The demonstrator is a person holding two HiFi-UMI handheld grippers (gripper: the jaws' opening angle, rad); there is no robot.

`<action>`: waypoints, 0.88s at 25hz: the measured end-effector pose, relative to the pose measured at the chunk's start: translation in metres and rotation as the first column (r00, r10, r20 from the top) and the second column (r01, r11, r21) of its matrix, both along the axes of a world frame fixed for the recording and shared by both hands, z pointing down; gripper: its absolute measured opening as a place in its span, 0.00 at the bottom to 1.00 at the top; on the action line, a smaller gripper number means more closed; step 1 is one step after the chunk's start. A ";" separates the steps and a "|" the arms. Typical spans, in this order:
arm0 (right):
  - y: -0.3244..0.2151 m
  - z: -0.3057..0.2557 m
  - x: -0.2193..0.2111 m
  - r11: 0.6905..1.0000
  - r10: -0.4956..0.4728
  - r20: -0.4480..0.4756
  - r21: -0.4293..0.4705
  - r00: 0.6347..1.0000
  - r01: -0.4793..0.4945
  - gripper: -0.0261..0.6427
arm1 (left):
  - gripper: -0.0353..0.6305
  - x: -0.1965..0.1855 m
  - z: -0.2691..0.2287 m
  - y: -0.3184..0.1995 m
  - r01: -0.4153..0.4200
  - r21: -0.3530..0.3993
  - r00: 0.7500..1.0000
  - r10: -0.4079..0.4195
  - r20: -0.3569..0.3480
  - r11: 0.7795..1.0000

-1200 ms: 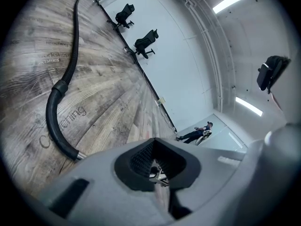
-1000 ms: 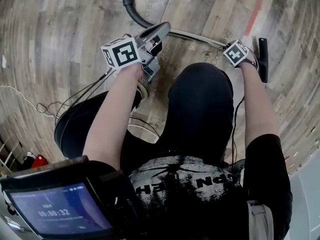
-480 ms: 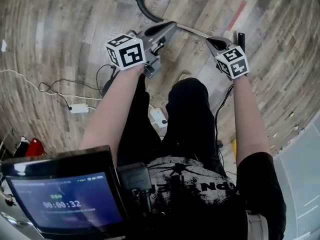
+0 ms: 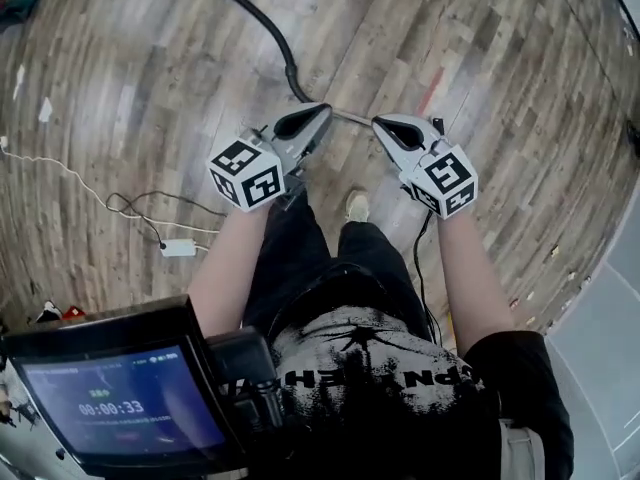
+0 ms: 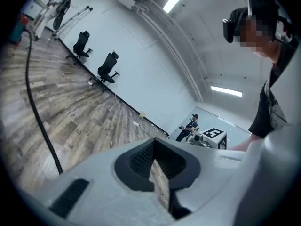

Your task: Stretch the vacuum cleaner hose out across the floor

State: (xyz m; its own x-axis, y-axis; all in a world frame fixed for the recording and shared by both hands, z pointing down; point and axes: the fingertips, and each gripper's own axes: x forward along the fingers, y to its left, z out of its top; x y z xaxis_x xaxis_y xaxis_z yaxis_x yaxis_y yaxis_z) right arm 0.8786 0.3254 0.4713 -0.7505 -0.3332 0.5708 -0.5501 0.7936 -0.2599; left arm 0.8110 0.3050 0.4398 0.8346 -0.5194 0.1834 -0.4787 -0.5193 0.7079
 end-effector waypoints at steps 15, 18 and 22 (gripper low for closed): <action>-0.053 -0.225 -0.108 0.962 0.053 0.266 0.245 0.963 -0.120 0.05 | 0.06 -0.068 -0.202 -0.044 -0.242 0.433 0.957 0.141 0.252 0.868; -0.042 -0.249 -0.112 0.959 0.013 0.320 0.265 0.947 -0.103 0.05 | 0.06 -0.070 -0.213 -0.034 -0.237 0.482 0.956 0.114 0.270 0.844; -0.031 -0.280 -0.105 0.946 -0.029 0.363 0.312 0.931 -0.092 0.05 | 0.06 -0.065 -0.232 -0.021 -0.208 0.511 0.961 0.076 0.267 0.834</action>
State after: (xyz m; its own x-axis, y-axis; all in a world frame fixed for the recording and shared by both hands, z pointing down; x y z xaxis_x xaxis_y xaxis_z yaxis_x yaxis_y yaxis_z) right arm 0.7736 0.2940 0.1911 -0.8693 -0.4784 0.1245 -0.4939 0.8506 -0.1802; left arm 0.7460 0.2844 0.2083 0.8764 -0.4696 0.1071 -0.4816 -0.8565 0.1856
